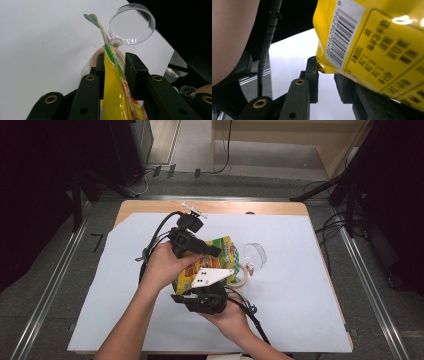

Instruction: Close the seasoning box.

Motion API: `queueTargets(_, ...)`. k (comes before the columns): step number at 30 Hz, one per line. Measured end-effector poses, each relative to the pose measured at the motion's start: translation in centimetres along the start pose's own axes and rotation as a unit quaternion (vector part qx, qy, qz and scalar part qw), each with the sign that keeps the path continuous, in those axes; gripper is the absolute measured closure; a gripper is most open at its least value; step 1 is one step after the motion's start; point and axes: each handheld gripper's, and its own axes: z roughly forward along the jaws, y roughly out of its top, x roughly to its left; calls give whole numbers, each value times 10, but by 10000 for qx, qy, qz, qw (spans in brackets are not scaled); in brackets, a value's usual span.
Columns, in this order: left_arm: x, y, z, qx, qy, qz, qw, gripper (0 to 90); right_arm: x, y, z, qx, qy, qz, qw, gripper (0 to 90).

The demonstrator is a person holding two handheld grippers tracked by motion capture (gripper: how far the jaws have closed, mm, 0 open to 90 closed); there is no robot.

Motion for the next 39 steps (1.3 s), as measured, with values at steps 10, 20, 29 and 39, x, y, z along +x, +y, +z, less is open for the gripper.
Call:
queueTargets(10,3,-1,-1,45,73,-8,10000,759,1,1,-1,11,-67,-54,10000,738)
queueTargets(20,1,0,0,-1,92,-70,9999,782,2,-1,-2,-37,-118,-76,9999,735)
queueTargets(29,0,0,-2,-12,108,-90,9999,785,3,0,-2,-32,-97,-23,9999,734)
queueTargets(39,0,0,-3,-35,120,-116,9999,785,4,2,-3,18,-108,-47,9999,733)
